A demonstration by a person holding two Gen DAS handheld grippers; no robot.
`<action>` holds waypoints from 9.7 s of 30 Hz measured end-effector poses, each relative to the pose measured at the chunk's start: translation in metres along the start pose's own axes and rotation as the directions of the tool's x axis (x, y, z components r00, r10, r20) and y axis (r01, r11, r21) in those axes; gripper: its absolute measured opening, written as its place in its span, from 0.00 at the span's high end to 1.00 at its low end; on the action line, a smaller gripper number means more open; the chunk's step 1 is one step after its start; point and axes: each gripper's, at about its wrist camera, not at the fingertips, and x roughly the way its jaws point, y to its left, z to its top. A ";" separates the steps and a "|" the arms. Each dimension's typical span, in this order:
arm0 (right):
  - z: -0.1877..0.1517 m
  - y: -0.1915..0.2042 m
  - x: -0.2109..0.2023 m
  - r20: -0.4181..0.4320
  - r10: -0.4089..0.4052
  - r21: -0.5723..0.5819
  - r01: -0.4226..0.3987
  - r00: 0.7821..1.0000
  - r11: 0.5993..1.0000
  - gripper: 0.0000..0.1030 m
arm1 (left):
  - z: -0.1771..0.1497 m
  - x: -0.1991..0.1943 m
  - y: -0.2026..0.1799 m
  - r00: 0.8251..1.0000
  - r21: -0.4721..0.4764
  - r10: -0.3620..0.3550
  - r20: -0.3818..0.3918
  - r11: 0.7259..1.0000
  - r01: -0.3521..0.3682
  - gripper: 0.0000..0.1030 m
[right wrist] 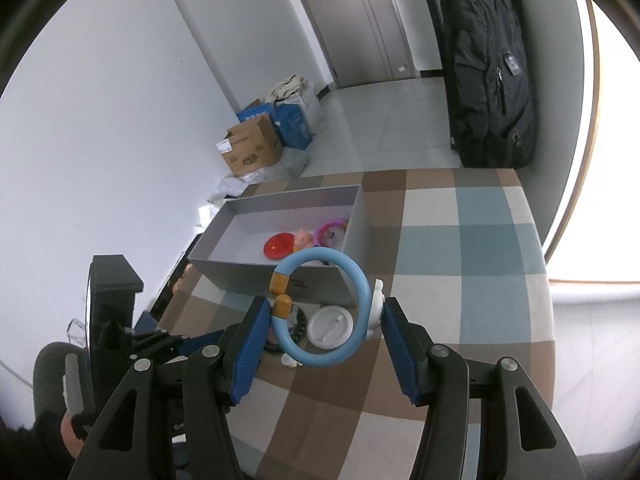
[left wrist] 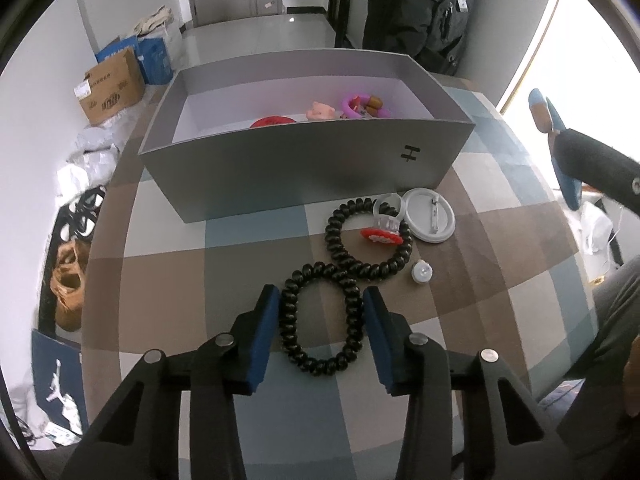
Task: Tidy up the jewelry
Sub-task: 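Carry the black bracelet and blue ring over the grey box with both grippers, then lower both grippers into the grey box and open them to release, then move the right gripper to the small white bead and close it, then grasp the clear plastic cup with the left gripper while the right gripper holds the white bead, then carry the clear cup and white bead over the grey box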
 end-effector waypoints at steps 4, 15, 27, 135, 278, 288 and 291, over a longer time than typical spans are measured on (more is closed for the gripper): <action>0.001 0.001 0.001 -0.003 0.004 0.000 -0.004 1.000 1.000 0.46 | 0.003 -0.005 0.001 1.000 -0.021 -0.015 0.017 1.000 0.016 0.65; 0.011 0.007 0.010 -0.013 0.031 0.004 -0.031 0.999 1.000 0.46 | 0.019 -0.030 0.013 0.991 -0.103 -0.078 0.107 0.991 0.089 0.66; 0.049 0.010 0.023 -0.027 0.064 -0.010 -0.064 0.998 0.998 0.46 | 0.054 -0.047 0.031 0.965 -0.181 -0.131 0.226 0.968 0.174 0.66; -0.029 -0.001 0.037 -0.180 0.008 -0.126 -0.031 0.984 0.992 0.21 | 0.009 -0.039 0.031 0.980 -0.266 0.077 0.185 0.964 -0.026 0.20; 0.039 0.004 0.035 -0.062 0.054 -0.012 -0.055 0.997 0.998 0.85 | 0.060 -0.052 0.003 0.949 -0.150 -0.222 0.223 0.954 0.258 0.87; 0.070 0.009 0.049 -0.032 0.086 -0.012 -0.087 0.996 0.996 0.85 | 0.081 -0.044 0.018 0.950 -0.183 -0.197 0.242 0.952 0.244 0.87; 0.077 0.009 0.056 -0.033 0.095 0.000 -0.095 0.995 0.995 0.85 | 0.086 -0.041 0.021 0.953 -0.186 -0.178 0.243 0.956 0.226 0.87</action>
